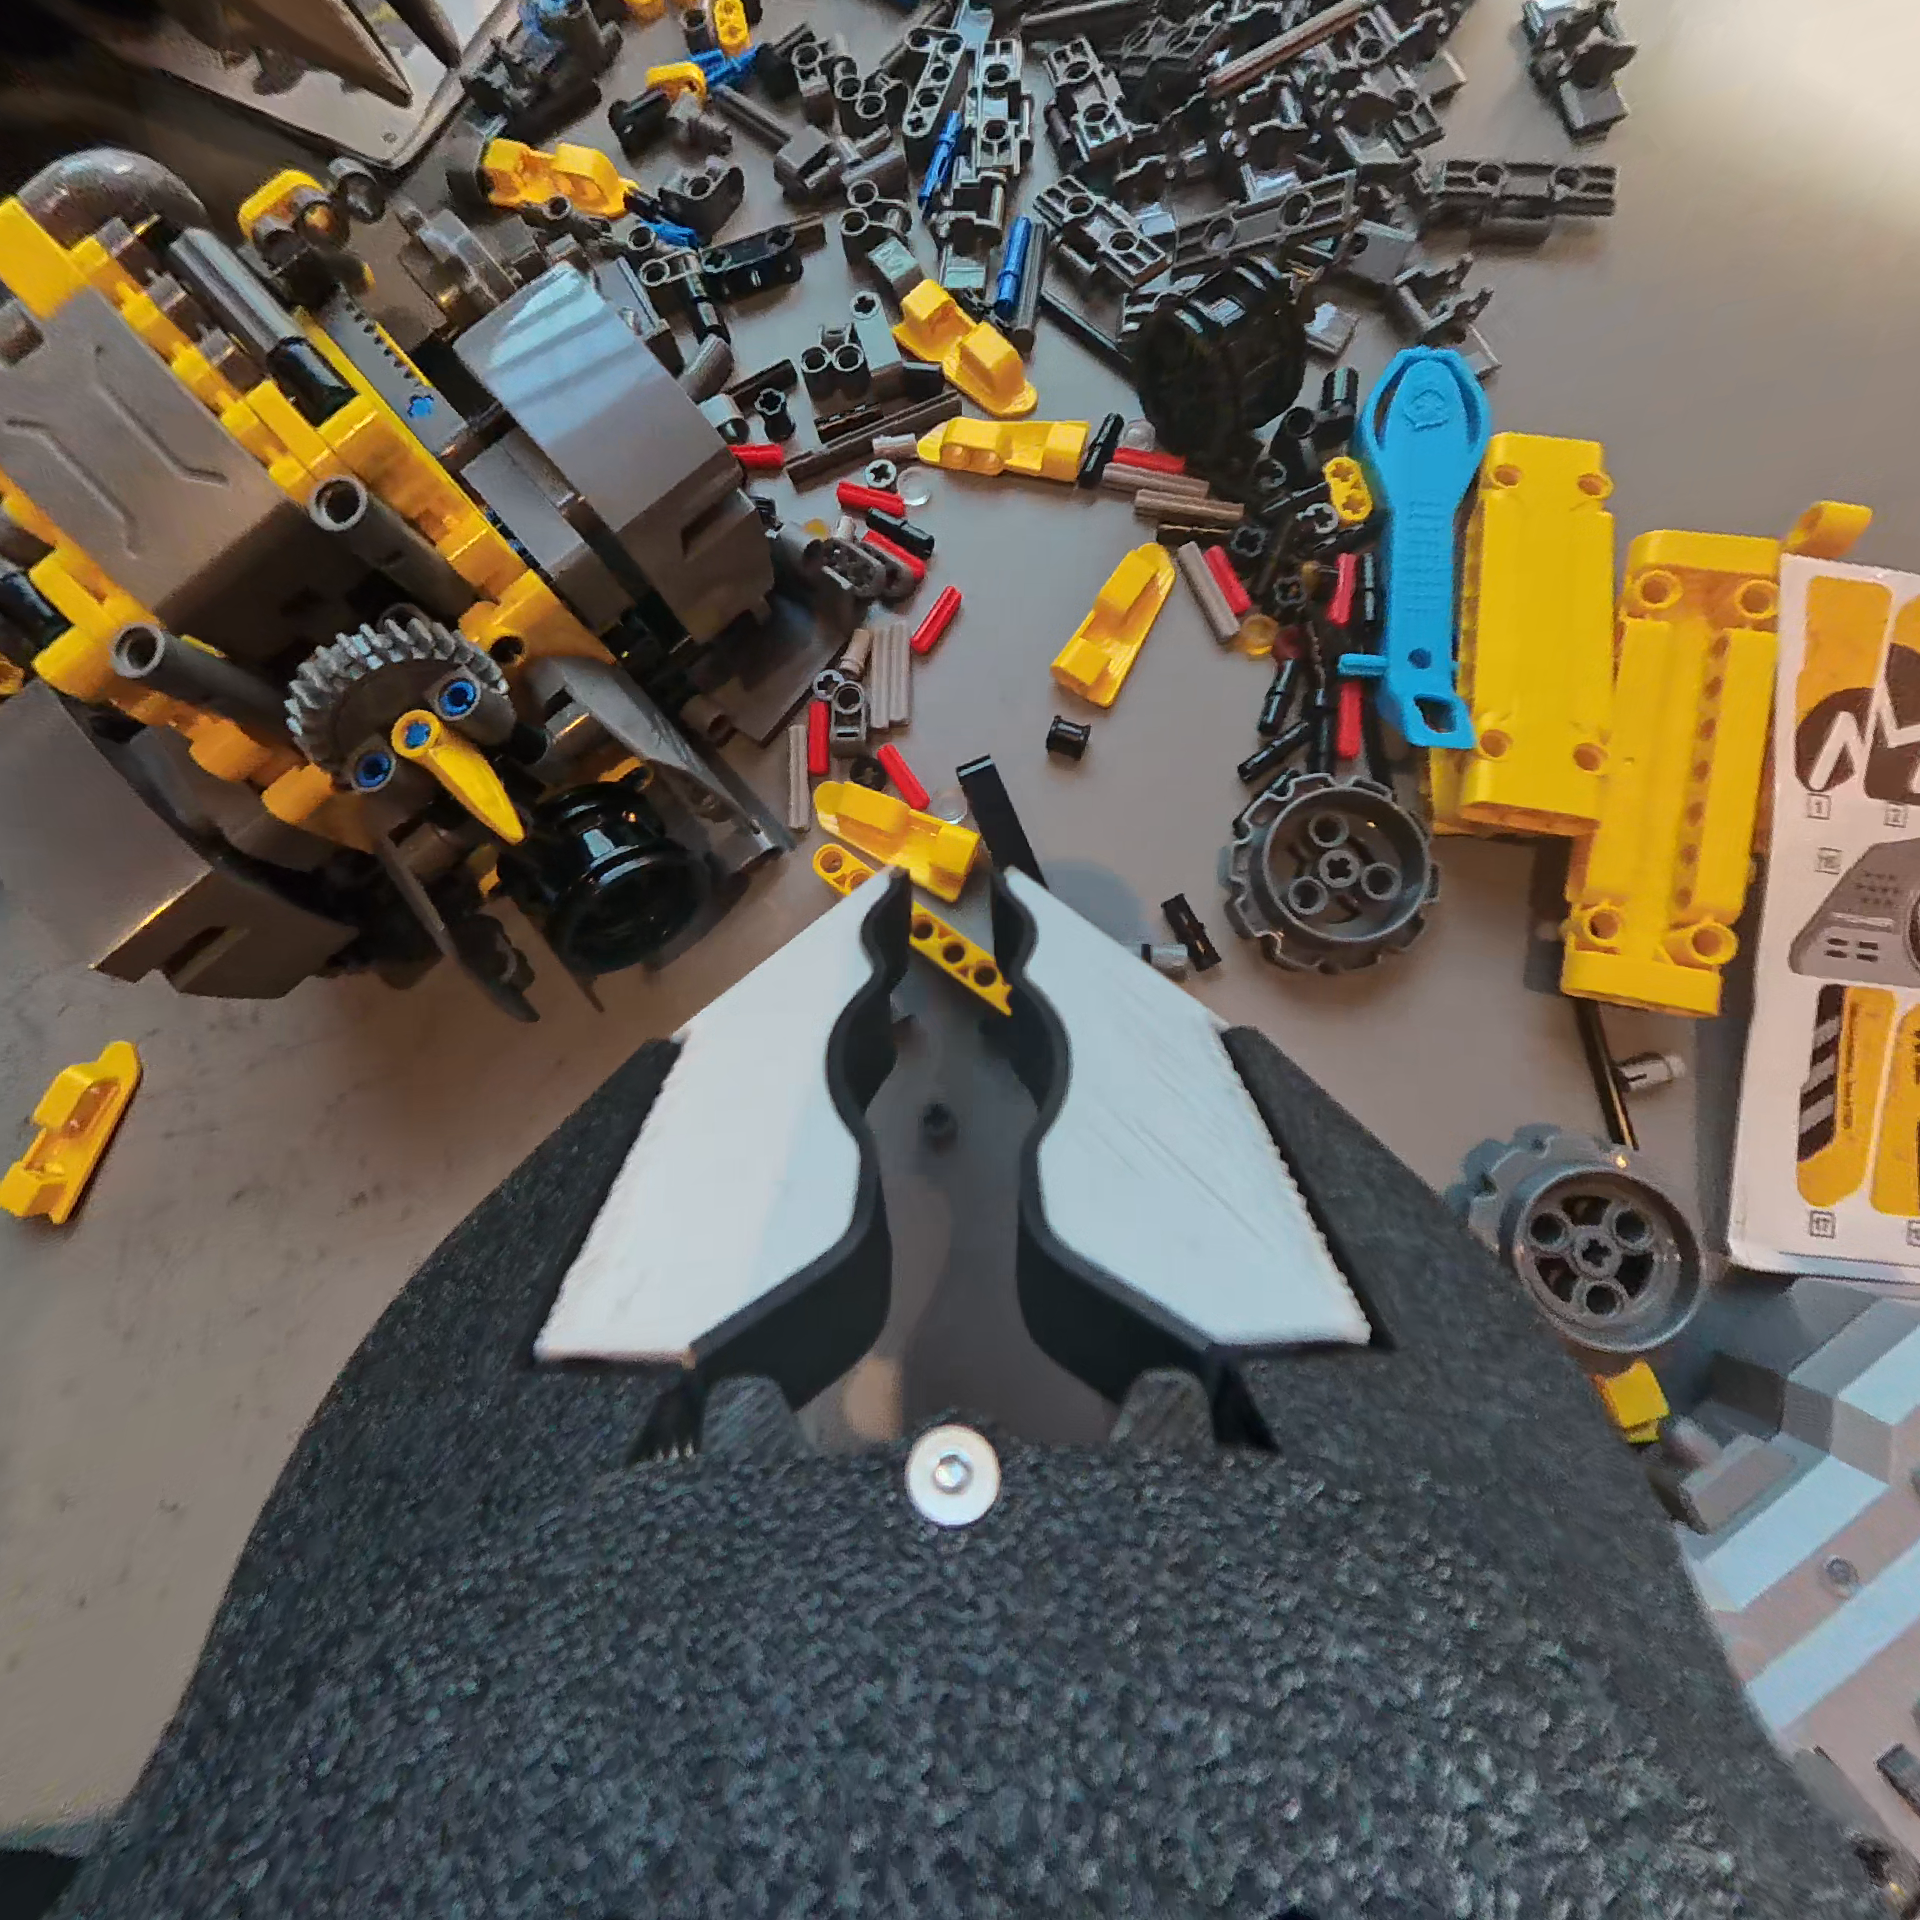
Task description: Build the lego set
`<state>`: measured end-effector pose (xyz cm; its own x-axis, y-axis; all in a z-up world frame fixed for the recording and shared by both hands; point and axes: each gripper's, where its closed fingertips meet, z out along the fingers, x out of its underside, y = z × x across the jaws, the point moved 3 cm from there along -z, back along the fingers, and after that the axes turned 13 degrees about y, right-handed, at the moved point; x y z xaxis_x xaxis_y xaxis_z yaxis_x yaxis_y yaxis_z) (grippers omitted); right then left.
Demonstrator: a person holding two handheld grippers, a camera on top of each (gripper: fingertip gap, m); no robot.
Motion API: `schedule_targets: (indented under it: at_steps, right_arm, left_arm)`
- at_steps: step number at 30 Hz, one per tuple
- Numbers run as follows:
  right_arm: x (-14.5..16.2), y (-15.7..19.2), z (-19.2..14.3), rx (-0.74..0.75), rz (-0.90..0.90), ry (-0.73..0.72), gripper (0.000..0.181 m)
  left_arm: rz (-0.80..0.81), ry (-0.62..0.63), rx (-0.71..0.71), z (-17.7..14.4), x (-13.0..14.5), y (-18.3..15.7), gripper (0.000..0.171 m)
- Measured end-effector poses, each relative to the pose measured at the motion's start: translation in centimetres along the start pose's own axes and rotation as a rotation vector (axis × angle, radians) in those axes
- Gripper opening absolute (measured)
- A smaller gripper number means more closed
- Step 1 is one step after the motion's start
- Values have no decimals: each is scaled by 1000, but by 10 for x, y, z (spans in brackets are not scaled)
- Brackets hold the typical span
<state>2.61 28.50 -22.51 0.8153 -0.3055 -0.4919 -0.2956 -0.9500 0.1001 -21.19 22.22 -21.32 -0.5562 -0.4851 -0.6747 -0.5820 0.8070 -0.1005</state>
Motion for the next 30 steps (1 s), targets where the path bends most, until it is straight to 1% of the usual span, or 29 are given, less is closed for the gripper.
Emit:
schedule_targets:
  at_steps: [4,6,12,15,16,18,20,23,28,30]
  right_arm:
    - [1,0,10,13,-15,38,16]
    - [1,6,11,-27,-26,41,11]
    - [-3,0,5,-2,-11,-14,17]
    - [-3,2,11,10,-38,5,17]
    - [-3,3,14,13,-51,18,16]
    - [-5,5,17,19,-59,22,10]
    - [-4,3,21,30,-54,36,9]
    - [-6,6,21,17,-66,34,10]
    - [-9,3,22,61,-61,32,8]
    - [-12,0,16,75,-51,-4,8]
  left_arm:
    - [0,4,-1,1,1,0,7]
    - [-1,8,1,2,1,0,7]
    - [4,8,4,2,1,-1,7]
    - [8,8,5,2,1,-3,7]
    - [9,9,5,2,1,-3,7]
    - [12,10,4,2,1,-3,7]
    - [13,8,3,2,0,-4,6]
    - [13,5,3,1,0,-4,6]
    - [15,6,2,2,0,-4,7]
    - [17,7,1,2,0,-4,7]
